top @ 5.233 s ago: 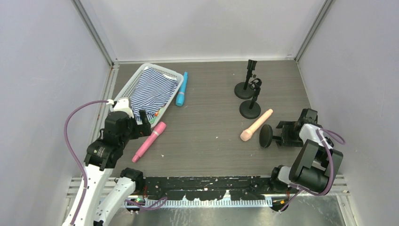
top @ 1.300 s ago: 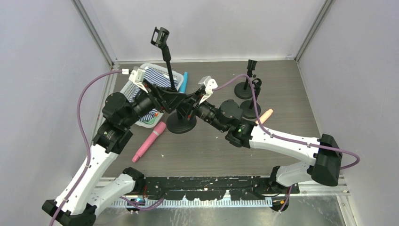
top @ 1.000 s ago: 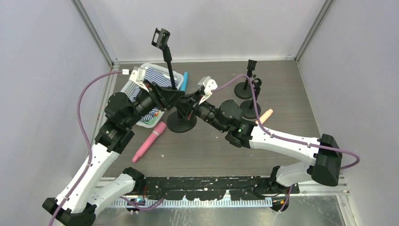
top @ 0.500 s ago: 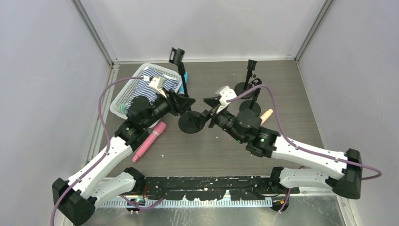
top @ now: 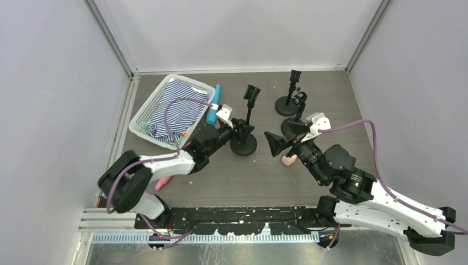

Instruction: Attach the microphones to the stand

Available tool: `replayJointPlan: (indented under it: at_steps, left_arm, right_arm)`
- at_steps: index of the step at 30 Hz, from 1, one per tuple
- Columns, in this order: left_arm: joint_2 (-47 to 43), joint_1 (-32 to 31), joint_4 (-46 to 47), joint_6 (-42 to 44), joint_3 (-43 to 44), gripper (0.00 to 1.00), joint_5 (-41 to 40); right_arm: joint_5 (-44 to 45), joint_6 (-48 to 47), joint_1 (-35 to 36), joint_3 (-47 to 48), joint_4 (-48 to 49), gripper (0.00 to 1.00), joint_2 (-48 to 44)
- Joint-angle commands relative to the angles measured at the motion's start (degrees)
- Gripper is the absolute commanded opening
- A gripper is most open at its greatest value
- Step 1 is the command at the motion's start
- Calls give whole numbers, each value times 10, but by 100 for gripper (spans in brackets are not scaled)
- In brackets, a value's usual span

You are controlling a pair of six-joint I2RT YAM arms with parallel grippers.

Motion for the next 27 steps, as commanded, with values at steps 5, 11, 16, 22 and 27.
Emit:
replayJointPlan:
  at_steps: [5, 11, 16, 22, 27]
  left_arm:
    - [149, 1, 374, 55, 39, 0, 6]
    - [201, 2, 389, 68, 37, 0, -9]
    - [215, 2, 389, 54, 9, 5, -9]
    - [202, 2, 389, 45, -30, 27, -18]
    - [185, 2, 389, 47, -60, 46, -31]
  right_arm:
    - [146, 34, 0, -17, -105, 87, -47]
    - [289, 166, 0, -13, -191, 85, -56]
    - [359, 319, 0, -14, -279, 84, -50]
    - [384, 491, 0, 2, -405, 84, -29]
    - [367, 583, 0, 11, -478, 85, 0]
